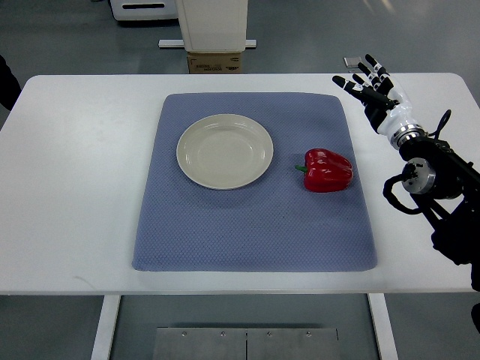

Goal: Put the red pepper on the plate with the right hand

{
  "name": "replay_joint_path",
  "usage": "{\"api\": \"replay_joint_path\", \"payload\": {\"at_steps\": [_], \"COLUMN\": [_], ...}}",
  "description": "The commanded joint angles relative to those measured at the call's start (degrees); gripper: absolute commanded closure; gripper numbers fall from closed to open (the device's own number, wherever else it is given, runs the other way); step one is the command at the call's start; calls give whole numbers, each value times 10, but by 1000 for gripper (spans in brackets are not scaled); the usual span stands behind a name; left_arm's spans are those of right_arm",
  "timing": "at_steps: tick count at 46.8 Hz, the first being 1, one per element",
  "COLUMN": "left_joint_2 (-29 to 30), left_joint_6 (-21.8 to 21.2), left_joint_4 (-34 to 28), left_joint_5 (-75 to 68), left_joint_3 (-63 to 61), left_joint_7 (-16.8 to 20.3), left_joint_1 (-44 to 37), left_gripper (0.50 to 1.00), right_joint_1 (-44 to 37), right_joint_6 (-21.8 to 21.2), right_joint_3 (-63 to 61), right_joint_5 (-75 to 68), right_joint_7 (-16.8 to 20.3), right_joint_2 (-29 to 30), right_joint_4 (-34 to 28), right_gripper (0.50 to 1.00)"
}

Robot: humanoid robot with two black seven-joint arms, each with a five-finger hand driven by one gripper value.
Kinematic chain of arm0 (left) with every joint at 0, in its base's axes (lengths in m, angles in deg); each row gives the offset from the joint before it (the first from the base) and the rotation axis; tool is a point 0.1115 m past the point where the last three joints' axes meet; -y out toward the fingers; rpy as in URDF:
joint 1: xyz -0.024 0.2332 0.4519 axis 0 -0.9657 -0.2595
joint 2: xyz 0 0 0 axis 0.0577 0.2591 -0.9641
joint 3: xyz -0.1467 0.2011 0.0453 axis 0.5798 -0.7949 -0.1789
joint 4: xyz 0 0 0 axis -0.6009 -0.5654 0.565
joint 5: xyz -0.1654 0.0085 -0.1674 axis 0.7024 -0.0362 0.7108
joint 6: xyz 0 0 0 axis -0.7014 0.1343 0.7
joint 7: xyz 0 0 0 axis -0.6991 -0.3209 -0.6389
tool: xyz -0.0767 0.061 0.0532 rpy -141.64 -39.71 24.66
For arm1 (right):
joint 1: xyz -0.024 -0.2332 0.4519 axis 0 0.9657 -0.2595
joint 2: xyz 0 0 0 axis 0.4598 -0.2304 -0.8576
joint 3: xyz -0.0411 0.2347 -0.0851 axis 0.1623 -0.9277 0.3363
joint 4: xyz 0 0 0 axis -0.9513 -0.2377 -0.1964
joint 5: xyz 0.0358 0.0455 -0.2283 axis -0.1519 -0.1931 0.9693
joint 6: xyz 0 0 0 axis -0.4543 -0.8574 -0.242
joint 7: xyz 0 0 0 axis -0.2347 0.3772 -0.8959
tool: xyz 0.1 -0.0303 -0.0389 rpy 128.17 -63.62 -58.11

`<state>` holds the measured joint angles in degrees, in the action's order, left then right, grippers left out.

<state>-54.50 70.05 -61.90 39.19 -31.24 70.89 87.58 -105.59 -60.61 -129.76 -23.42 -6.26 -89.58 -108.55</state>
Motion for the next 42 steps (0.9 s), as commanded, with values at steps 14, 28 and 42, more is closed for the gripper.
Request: {"api": "replay_joint_path", "payload": {"at_steps": [14, 28, 42], "left_joint_2": [0, 0, 0], "left_joint_6": [0, 0, 0], "left_joint_4": [0, 0, 0], "left_joint_5": [0, 0, 0], "left_joint_3": [0, 0, 0], "left_joint_7": [0, 1, 1], "left_joint_1": [0, 0, 0], "left_gripper": [500, 500, 500], "right_joint_1": [2, 5, 4], "right_joint_6": [-6, -6, -6], "right_joint_3": [1, 5, 7], "right_joint_5": [-1, -2, -4], "right_joint_7": [-7, -62, -54], "right_joint_2": [-8, -4, -3], "right_joint_4": [-1, 2, 5], "right_gripper": [500, 500, 500]}}
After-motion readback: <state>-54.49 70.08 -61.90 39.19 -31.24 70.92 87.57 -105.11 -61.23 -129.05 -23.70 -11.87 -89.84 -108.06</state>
